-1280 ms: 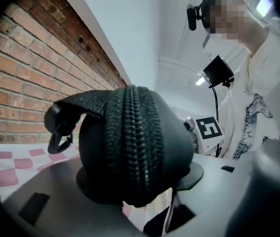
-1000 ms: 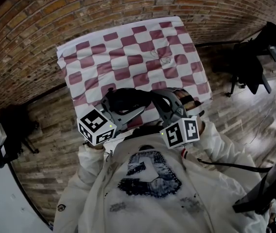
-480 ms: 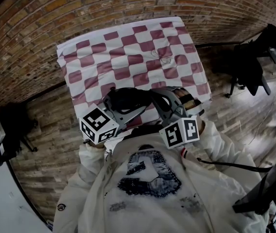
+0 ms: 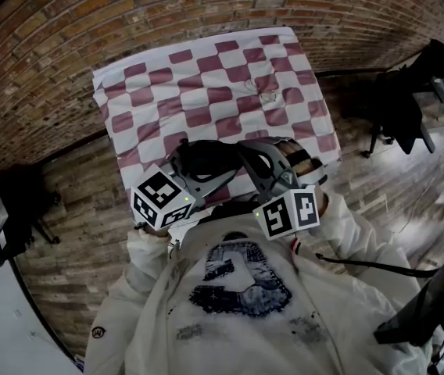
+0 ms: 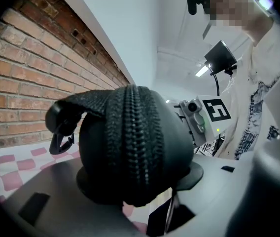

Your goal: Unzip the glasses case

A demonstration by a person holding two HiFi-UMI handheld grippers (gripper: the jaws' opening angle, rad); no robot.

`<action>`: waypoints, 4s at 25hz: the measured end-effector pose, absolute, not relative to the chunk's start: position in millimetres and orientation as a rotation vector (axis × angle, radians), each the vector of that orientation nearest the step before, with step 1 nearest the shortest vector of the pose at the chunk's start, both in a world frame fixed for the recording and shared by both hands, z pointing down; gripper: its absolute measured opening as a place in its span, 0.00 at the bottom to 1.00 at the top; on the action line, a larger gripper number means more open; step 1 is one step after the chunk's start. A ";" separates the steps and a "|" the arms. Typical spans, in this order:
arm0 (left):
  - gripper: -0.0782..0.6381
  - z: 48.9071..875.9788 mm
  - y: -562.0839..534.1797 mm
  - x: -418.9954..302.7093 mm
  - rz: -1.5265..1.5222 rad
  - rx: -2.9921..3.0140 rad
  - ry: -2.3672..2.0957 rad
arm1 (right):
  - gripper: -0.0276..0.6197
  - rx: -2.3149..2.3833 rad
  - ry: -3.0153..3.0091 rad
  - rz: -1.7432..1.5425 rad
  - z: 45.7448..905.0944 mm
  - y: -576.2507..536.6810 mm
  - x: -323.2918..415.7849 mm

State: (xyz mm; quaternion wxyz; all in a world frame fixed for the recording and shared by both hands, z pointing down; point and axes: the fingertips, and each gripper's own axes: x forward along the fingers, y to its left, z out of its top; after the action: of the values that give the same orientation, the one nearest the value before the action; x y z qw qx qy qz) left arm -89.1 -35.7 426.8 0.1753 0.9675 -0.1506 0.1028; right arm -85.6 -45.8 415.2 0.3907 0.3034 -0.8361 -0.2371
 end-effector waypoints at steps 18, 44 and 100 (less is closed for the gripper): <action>0.47 440.4 -27.0 -95.4 0.416 2.760 -0.428 | 0.06 0.757 -2.132 -0.644 407.4 -38.4 -105.6; 0.47 451.3 -23.8 -79.8 0.538 2.754 -0.379 | 0.06 0.747 -2.139 -0.699 392.3 -36.3 -106.7; 0.47 468.8 -26.4 -81.7 0.785 2.845 -0.372 | 0.09 0.683 -2.279 -0.531 387.2 -32.7 -112.0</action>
State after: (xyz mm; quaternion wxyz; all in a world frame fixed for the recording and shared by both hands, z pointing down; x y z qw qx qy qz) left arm -81.7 -26.4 468.8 0.0833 0.9531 -0.1246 0.2628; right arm -112.0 -32.7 387.2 0.3446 0.2630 -0.8777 -0.2044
